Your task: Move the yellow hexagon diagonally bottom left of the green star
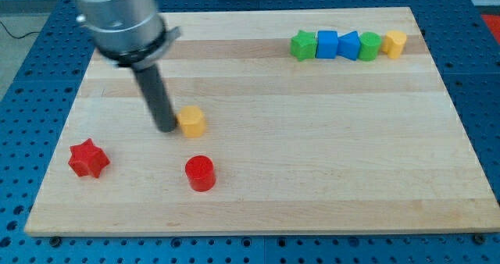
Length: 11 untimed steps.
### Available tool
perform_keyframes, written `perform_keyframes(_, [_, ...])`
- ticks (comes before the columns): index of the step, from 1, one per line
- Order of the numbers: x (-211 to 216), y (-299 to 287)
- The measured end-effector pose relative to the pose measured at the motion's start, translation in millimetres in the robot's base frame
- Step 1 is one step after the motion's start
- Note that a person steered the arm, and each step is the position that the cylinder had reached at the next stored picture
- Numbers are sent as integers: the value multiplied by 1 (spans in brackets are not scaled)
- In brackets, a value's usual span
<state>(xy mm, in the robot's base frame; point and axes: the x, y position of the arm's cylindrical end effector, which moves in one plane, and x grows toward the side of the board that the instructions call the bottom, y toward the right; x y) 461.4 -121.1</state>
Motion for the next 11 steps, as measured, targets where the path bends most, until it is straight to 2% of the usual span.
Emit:
perform_keyframes(1, [8,15])
perform_keyframes(2, [39,16])
perform_keyframes(3, [33,61])
perform_keyframes(4, [-11,94])
perform_keyframes(5, [-40,98])
perform_keyframes(6, [0,98])
perform_keyframes(7, [30,69])
perform_keyframes(8, [3,34])
perform_keyframes(9, [-40,62])
perform_keyframes(10, [-47,67])
perform_keyframes(11, [-22,75])
